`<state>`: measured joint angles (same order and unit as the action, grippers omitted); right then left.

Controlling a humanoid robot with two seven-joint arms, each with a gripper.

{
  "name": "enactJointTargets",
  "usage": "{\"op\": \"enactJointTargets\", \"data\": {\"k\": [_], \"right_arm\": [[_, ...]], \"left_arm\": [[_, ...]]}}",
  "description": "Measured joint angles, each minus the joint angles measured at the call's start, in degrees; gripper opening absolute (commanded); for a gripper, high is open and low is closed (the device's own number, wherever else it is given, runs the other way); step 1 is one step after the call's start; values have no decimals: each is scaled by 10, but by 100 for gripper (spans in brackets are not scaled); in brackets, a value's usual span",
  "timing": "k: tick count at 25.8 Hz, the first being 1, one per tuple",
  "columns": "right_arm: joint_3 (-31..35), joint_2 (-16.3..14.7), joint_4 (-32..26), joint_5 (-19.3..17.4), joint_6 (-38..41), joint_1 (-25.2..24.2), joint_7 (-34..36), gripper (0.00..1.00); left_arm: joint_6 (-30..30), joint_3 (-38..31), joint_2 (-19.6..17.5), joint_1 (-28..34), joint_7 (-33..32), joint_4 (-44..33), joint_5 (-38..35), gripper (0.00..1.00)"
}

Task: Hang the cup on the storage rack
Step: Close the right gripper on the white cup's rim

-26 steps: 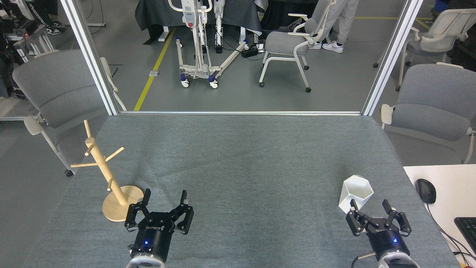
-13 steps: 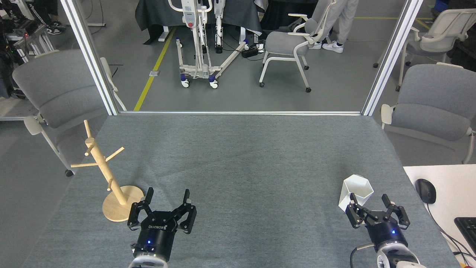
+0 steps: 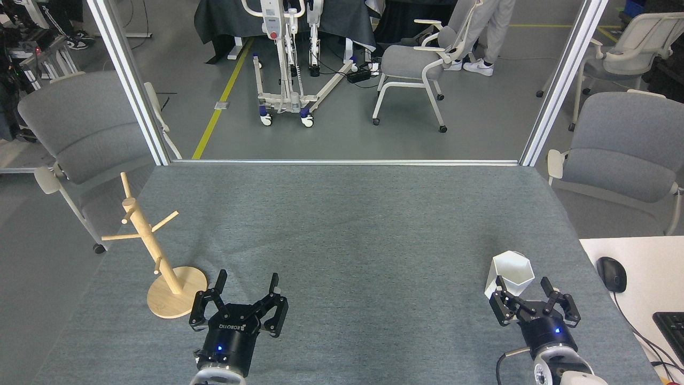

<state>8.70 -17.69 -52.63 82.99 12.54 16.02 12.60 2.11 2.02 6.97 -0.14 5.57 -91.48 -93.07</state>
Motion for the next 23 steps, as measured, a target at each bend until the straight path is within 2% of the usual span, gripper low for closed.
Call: {"op": "enactJointTargets", "data": {"k": [15, 23], "right_arm": [[-4, 22, 19, -5, -45, 5, -5, 99], [-5, 26, 49, -5, -67, 35, -5, 99]], "left_arm": [[0, -1, 1, -11, 1, 28, 0, 100], [0, -5, 0, -12, 1, 30, 0, 100]]}}
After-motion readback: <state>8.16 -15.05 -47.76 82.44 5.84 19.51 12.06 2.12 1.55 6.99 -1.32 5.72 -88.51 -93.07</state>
